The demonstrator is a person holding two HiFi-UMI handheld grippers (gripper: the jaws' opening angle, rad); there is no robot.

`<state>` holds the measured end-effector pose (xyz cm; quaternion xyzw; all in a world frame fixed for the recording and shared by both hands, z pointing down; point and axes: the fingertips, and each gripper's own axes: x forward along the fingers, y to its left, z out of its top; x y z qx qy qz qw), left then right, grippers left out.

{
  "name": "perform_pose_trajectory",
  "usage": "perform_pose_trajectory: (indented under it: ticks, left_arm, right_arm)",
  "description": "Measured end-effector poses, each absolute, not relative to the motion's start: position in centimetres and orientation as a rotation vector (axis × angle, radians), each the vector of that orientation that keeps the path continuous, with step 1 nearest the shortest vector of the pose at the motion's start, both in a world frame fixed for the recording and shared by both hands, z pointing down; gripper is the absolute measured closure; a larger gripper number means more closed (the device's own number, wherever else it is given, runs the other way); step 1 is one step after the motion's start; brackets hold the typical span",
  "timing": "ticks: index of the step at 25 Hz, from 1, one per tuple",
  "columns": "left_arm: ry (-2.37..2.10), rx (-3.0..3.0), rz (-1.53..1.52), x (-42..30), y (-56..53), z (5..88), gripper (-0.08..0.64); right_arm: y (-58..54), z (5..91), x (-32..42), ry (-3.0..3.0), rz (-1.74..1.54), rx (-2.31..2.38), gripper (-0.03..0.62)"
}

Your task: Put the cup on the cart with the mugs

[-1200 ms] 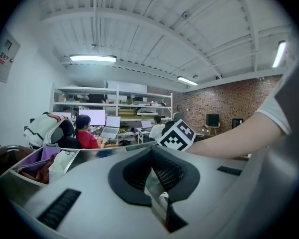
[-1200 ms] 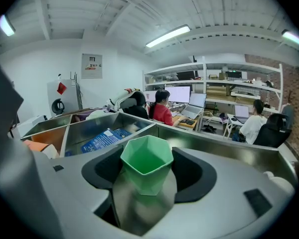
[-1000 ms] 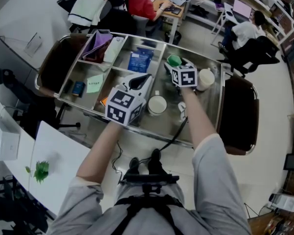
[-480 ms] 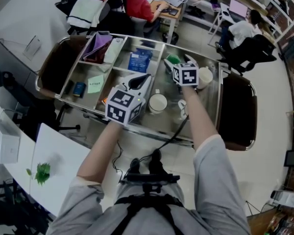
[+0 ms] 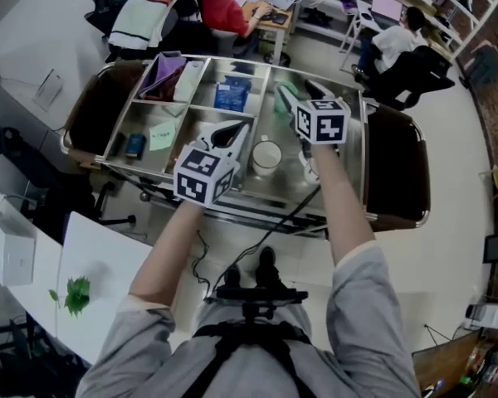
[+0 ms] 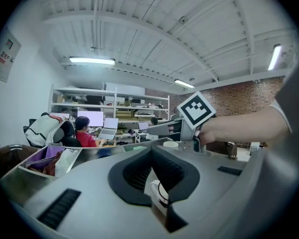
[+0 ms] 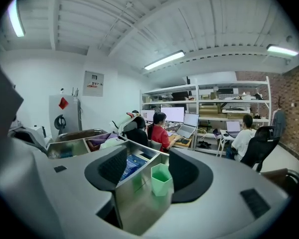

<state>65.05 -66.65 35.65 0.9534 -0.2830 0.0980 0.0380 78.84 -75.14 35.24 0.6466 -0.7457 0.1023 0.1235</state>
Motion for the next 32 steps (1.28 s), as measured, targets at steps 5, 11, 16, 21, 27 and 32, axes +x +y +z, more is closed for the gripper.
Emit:
perform_pose_trajectory:
  ticks: [5, 11, 16, 21, 27, 32]
  left_arm:
    - [-0.861, 2.932, 0.311, 63.0, -64.8, 35.8, 0.555]
    - [-0.862, 2.952, 0.306, 60.3, -61.9, 36.0, 0.555]
    - [-0.851, 2.944, 0.317, 58.2, -59.2, 37.7, 0.555]
    - [-0.848, 2.906, 0.327, 56.0, -56.7, 40.1, 0.555]
    - [-0.910, 2.835, 0.339, 52.4, -55.0, 42.6, 0.555]
    - [-0.968, 2.796, 0.376, 50.1, -54.0, 44.7, 0.555]
  right_arm:
    - [-69.5, 33.6, 77.4, -2.197, 0.285, 1.876, 0.374]
    - [-61.6, 32.9, 75.6, -2.256, 0.278, 1.842, 0.377]
    - [-55.2, 35.3, 74.8, -2.252, 0.331, 1.877, 0.422]
    - [-49.5, 38.5, 74.4, -2.203, 0.382, 1.949, 0.505]
    - [-44.6, 41.1, 73.4, -2.148, 0.451, 2.021, 0.578]
    - [-42.2, 43.8, 73.5, -2.116, 0.526, 2.052, 0.586]
